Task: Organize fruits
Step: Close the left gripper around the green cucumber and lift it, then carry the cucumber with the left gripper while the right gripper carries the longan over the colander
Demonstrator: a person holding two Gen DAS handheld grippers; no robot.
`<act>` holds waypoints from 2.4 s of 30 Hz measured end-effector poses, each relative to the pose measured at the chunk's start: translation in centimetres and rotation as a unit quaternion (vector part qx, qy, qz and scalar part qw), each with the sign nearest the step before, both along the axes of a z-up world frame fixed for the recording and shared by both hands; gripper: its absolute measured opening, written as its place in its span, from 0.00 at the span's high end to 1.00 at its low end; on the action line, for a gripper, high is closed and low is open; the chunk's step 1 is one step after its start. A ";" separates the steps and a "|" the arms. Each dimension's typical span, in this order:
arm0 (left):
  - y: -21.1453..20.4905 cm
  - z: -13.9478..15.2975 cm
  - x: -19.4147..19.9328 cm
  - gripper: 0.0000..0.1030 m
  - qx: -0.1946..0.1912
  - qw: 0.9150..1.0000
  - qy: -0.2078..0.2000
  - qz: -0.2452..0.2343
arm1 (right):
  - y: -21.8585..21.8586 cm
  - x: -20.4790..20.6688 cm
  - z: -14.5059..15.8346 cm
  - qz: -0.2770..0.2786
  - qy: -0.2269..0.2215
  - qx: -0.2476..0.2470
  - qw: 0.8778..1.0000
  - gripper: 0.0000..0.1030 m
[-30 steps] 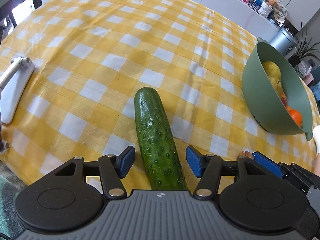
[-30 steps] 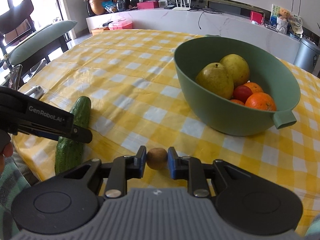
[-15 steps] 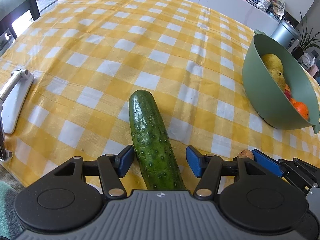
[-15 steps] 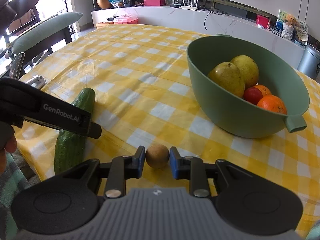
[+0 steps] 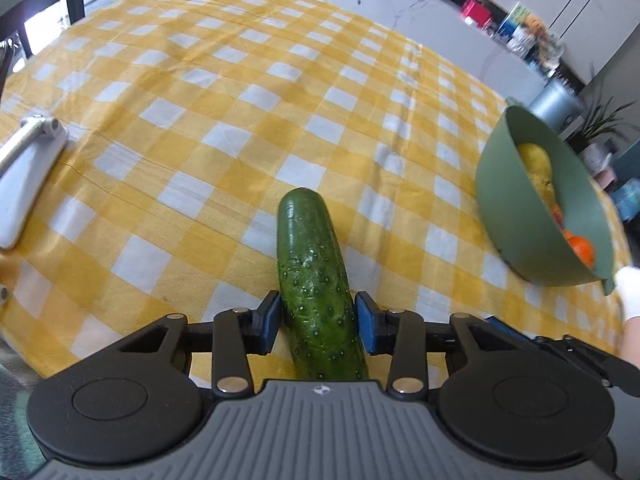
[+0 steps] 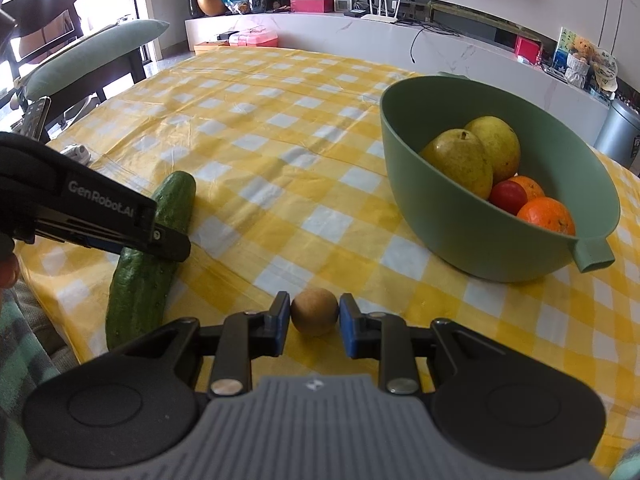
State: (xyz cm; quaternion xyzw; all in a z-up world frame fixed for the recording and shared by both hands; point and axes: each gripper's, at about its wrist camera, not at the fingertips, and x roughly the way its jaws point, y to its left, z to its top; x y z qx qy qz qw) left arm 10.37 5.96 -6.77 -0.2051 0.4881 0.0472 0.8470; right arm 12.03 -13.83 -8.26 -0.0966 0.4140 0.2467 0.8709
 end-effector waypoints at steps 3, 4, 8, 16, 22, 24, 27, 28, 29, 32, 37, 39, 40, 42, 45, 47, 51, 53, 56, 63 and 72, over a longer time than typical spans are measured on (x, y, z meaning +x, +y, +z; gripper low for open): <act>-0.1 0.1 -0.4 0.58 0.000 1.000 -0.017 -0.009 | -0.1 -0.1 -0.1 0.000 -0.001 0.003 1.000 0.78; -0.2 0.1 -0.4 0.58 -0.002 1.000 -0.021 -0.011 | -0.2 -0.1 -0.1 -0.001 -0.002 0.004 1.000 0.78; -0.4 0.7 -0.6 0.59 0.000 0.999 -0.038 -0.024 | -0.6 -0.2 0.2 -0.005 -0.007 0.008 1.000 0.78; -1.0 2.4 -1.0 0.60 0.011 0.997 -0.070 -0.036 | -1.5 -0.4 1.4 -0.009 -0.017 0.033 0.999 0.78; -1.6 4.5 -1.1 0.60 0.015 0.994 -0.098 -0.053 | -2.4 -0.7 2.3 -0.017 -0.031 0.053 0.998 0.78; -1.8 5.3 -0.8 0.60 0.014 0.993 -0.103 -0.055 | -2.9 -0.7 2.6 -0.023 -0.037 0.061 0.997 0.78; -2.3 6.4 -0.3 0.60 0.004 0.992 -0.109 -0.060 | -3.7 -0.7 3.3 -0.033 -0.045 0.075 0.996 0.78; -2.5 6.9 -0.2 0.60 0.001 0.991 -0.113 -0.066 | -4.0 -0.7 3.5 -0.037 -0.050 0.079 0.995 0.78; -2.8 7.2 0.0 0.60 0.000 0.990 -0.118 -0.073 | -4.2 -0.8 3.9 -0.038 -0.058 0.084 0.994 0.78; -3.8 8.5 0.7 0.60 -0.003 0.987 -0.130 -0.091 | -4.9 -1.2 5.3 -0.036 -0.088 0.099 0.991 0.78; -5.3 10.0 2.8 0.60 -0.021 0.984 -0.141 -0.111 | -6.5 -1.0 6.9 -0.055 -0.118 0.120 0.984 0.78; -5.8 10.5 3.9 0.60 -0.033 0.982 -0.142 -0.117 | -7.2 -0.4 7.3 -0.068 -0.124 0.123 0.982 0.78; -6.1 10.7 4.6 0.60 -0.041 0.982 -0.142 -0.120 | -7.7 -0.1 7.5 -0.075 -0.126 0.125 0.981 0.78; -6.6 11.2 5.7 0.60 -0.054 0.980 -0.146 -0.127 | -8.6 0.7 7.9 -0.091 -0.129 0.131 0.979 0.78; -7.5 11.6 7.5 0.60 -0.054 0.978 -0.147 -0.138 | -9.8 2.1 8.6 -0.105 -0.129 0.138 0.976 0.78; -8.1 11.6 8.6 0.60 -0.051 0.978 -0.145 -0.144 | -10.3 3.1 9.0 -0.107 -0.129 0.134 0.977 0.78; -8.9 10.7 10.5 0.60 -0.057 0.982 -0.116 -0.137 | -10.9 5.2 9.5 -0.117 -0.121 0.137 0.976 0.78; -9.0 9.9 11.5 0.60 -0.071 0.984 -0.103 -0.131 | -11.1 6.2 9.4 -0.125 -0.112 0.142 0.975 0.78; -9.1 8.6 12.7 0.60 -0.100 0.984 -0.085 -0.120 | -10.9 7.3 9.0 -0.125 -0.108 0.133 0.977 0.78; -9.1 6.3 14.6 0.60 -0.099 0.987 -0.049 -0.117 | -10.3 9.2 7.8 -0.104 -0.090 0.093 0.986 0.78; -8.8 4.6 16.0 0.58 -0.110 0.988 -0.017 -0.107 | -11.0 11.3 6.7 -0.117 -0.066 0.085 0.987 0.78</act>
